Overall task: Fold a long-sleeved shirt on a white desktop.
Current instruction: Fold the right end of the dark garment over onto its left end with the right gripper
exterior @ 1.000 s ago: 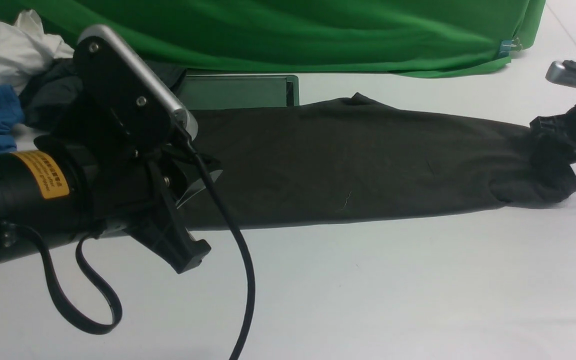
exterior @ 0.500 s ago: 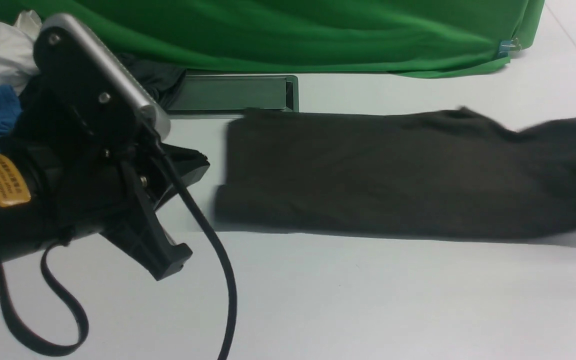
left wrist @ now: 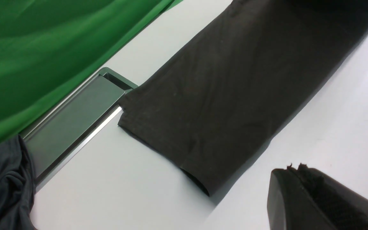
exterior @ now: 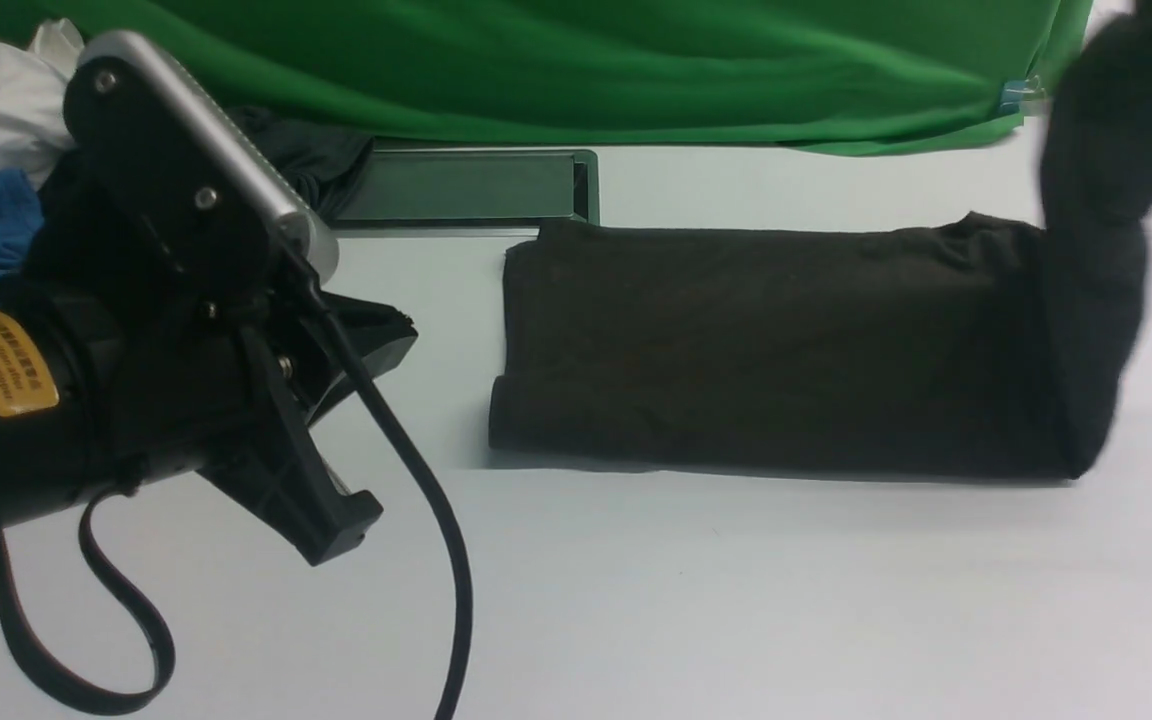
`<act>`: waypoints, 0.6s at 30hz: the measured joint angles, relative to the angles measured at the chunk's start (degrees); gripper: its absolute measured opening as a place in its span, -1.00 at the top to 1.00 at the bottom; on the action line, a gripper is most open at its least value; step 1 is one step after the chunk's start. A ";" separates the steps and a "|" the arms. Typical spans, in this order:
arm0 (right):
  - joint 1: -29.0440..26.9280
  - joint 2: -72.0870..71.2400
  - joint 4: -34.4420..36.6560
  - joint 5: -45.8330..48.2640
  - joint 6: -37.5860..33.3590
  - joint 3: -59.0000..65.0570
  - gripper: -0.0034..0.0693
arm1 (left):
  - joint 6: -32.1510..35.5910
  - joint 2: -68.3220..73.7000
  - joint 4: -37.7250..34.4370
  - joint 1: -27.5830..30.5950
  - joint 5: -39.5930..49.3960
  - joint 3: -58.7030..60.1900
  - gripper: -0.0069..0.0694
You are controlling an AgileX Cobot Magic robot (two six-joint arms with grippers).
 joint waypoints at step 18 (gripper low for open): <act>18.34 12.80 6.60 -0.69 -0.23 -11.73 0.73 | -1.31 -0.30 0.00 0.00 0.38 0.00 0.77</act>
